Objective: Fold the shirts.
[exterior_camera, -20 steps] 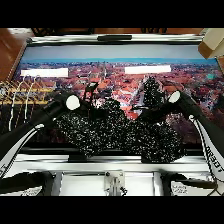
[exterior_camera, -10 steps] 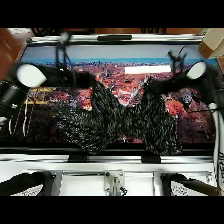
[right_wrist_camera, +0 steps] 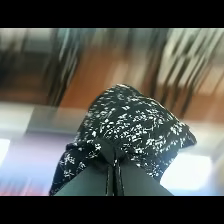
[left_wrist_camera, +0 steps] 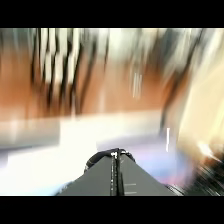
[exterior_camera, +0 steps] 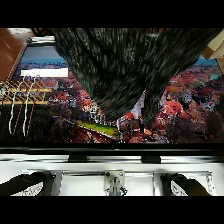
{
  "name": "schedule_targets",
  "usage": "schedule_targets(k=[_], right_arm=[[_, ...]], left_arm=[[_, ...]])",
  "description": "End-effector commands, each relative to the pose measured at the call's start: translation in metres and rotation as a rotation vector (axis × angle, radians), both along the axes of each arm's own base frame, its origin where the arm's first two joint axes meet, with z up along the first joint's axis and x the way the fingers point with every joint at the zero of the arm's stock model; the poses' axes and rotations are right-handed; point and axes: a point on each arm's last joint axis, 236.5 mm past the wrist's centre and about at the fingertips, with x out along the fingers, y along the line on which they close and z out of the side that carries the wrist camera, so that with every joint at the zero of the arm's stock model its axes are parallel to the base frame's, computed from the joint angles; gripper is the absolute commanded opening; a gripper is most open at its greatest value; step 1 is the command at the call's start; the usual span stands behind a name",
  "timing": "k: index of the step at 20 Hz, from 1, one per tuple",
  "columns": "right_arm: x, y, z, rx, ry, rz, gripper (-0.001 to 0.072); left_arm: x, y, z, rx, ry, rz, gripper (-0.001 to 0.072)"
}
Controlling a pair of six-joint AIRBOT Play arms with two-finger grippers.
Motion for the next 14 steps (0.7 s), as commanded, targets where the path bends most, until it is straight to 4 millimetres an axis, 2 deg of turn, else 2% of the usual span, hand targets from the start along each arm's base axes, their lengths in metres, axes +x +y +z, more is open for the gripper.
schedule_targets(k=[1, 2, 3, 4, 6, 8, 10, 11, 12, 14], right_arm=[[-0.101, -0.024, 0.095, -0.03, -0.266, -0.098, 0.0059], [-0.114, -0.025, 0.087, -0.029, -0.227, -0.1, 0.0059], [-0.121, -0.026, 0.069, -0.022, -0.144, -0.101, 0.0059], [-0.121, -0.027, 0.042, -0.003, -0.028, -0.103, 0.0059], [-0.116, -0.027, -0.038, 0.065, 0.292, -0.117, 0.0059], [-0.115, -0.013, -0.127, 0.129, 0.617, -0.094, 0.0059], [-0.108, 0.022, -0.202, 0.179, 0.857, 0.031, 0.0059], [-0.1, 0.041, -0.235, 0.222, 0.93, 0.096, 0.0059], [-0.088, 0.053, -0.267, 0.265, 0.972, 0.128, 0.0059], [-0.064, 0.063, -0.338, 0.354, 1.035, 0.124, 0.0059]], left_arm=[[-0.042, 0.054, 0.098, -0.155, -0.31, 0.111, 0.005], [-0.035, 0.06, 0.089, -0.139, -0.285, 0.132, 0.005], [-0.019, 0.065, 0.069, -0.112, -0.223, 0.15, 0.005], [0.004, 0.07, 0.034, -0.078, -0.108, 0.165, 0.005], [0.047, 0.08, -0.043, -0.03, 0.136, 0.187, 0.005], [0.082, 0.086, -0.119, 0.041, 0.346, 0.193, 0.005], [0.104, 0.076, -0.186, 0.093, 0.528, 0.159, 0.0051], [0.11, 0.064, -0.224, 0.121, 0.631, 0.122, 0.0051], [0.112, 0.05, -0.263, 0.161, 0.731, 0.081, 0.0051], [0.109, 0.02, -0.338, 0.263, 0.917, -0.005, 0.0051]])
